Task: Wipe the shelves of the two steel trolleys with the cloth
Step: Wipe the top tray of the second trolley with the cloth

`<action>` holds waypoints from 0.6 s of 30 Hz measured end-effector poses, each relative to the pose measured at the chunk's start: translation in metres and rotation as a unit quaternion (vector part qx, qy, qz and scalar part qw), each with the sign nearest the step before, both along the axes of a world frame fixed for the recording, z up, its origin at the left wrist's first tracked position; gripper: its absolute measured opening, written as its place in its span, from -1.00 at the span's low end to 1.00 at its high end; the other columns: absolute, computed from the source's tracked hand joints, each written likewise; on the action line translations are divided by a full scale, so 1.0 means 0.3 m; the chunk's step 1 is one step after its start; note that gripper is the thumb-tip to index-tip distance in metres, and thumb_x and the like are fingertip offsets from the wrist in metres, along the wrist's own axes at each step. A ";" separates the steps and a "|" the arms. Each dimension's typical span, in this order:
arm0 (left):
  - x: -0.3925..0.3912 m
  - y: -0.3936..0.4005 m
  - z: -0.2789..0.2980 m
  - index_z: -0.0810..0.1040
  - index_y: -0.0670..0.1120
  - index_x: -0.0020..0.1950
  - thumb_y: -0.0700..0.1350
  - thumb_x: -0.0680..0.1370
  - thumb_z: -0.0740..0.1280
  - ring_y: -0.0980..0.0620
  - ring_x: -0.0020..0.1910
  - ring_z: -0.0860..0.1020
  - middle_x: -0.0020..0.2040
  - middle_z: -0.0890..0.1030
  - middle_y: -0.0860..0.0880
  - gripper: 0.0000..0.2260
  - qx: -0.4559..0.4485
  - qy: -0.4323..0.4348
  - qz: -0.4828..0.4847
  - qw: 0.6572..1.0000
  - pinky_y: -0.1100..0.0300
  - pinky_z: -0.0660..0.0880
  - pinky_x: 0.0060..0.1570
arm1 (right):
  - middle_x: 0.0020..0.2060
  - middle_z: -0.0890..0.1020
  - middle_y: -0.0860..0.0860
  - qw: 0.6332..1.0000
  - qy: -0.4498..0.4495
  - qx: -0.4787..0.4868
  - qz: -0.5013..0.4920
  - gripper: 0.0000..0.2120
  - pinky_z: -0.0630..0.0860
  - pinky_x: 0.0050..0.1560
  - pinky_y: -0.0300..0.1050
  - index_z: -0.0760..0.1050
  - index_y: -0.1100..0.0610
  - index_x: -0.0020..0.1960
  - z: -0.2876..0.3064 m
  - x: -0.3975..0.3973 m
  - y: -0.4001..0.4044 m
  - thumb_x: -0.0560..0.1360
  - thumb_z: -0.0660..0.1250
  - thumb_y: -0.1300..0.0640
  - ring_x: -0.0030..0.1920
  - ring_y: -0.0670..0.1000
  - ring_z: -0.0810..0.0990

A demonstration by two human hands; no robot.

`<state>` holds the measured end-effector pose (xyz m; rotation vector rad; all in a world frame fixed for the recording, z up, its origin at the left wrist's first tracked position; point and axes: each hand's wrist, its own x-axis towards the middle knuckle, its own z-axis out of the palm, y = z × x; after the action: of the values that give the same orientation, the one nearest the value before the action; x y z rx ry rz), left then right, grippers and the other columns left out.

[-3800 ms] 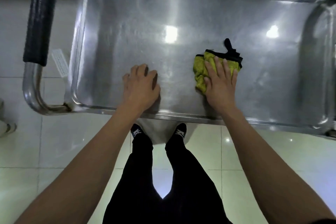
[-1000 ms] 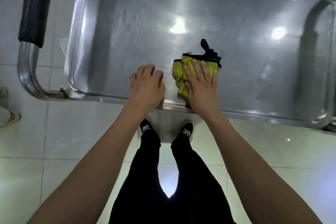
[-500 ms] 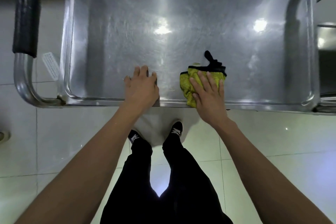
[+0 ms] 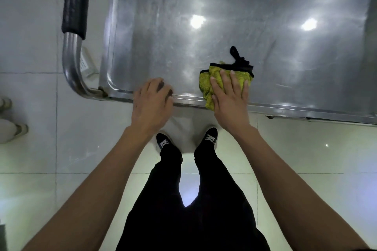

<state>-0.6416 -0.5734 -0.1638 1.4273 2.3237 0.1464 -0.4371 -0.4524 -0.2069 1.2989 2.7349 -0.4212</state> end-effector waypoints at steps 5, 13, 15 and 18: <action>-0.106 -0.125 -0.011 0.59 -0.02 0.24 -0.07 0.60 0.27 -0.10 0.32 0.40 0.29 0.48 -0.06 -0.76 0.016 0.030 0.039 0.999 -0.10 0.32 0.35 | 0.61 0.10 0.13 1.000 -0.008 0.005 0.014 -0.46 -0.11 0.52 0.42 0.19 0.04 0.59 -0.029 -0.197 -0.089 0.63 0.19 0.11 0.61 0.22 -0.03; -0.204 -0.310 -0.053 0.57 0.00 0.35 -0.12 0.56 0.28 -0.13 0.29 0.45 0.31 0.48 -0.12 -0.64 0.037 0.044 0.082 0.995 -0.11 0.37 0.29 | 0.61 0.13 0.14 0.995 0.007 0.020 0.095 -0.45 -0.10 0.52 0.41 0.21 0.06 0.59 -0.034 -0.514 -0.205 0.61 0.20 0.13 0.61 0.23 -0.01; -0.221 -0.336 -0.062 0.55 -0.01 0.36 -0.14 0.54 0.29 -0.13 0.28 0.46 0.33 0.49 -0.12 -0.61 0.045 0.054 0.082 0.994 -0.09 0.36 0.29 | 0.61 0.11 0.12 0.993 0.021 0.008 0.116 -0.47 -0.15 0.54 0.38 0.21 0.05 0.59 -0.028 -0.584 -0.231 0.63 0.17 0.12 0.62 0.21 -0.03; -0.260 -0.361 -0.068 0.60 -0.02 0.30 -0.17 0.49 0.32 -0.11 0.24 0.48 0.25 0.54 -0.08 -0.62 0.075 0.072 0.088 0.991 -0.08 0.34 0.28 | 0.62 0.11 0.06 0.988 0.046 -0.027 0.146 -0.50 -0.25 0.56 0.28 0.24 0.01 0.59 -0.014 -0.691 -0.254 0.65 0.15 0.10 0.62 0.15 -0.06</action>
<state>-0.7195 -0.6818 -0.1843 1.3390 2.6055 0.2839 -0.6443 -0.5287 -0.2109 0.8674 2.9038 -0.5330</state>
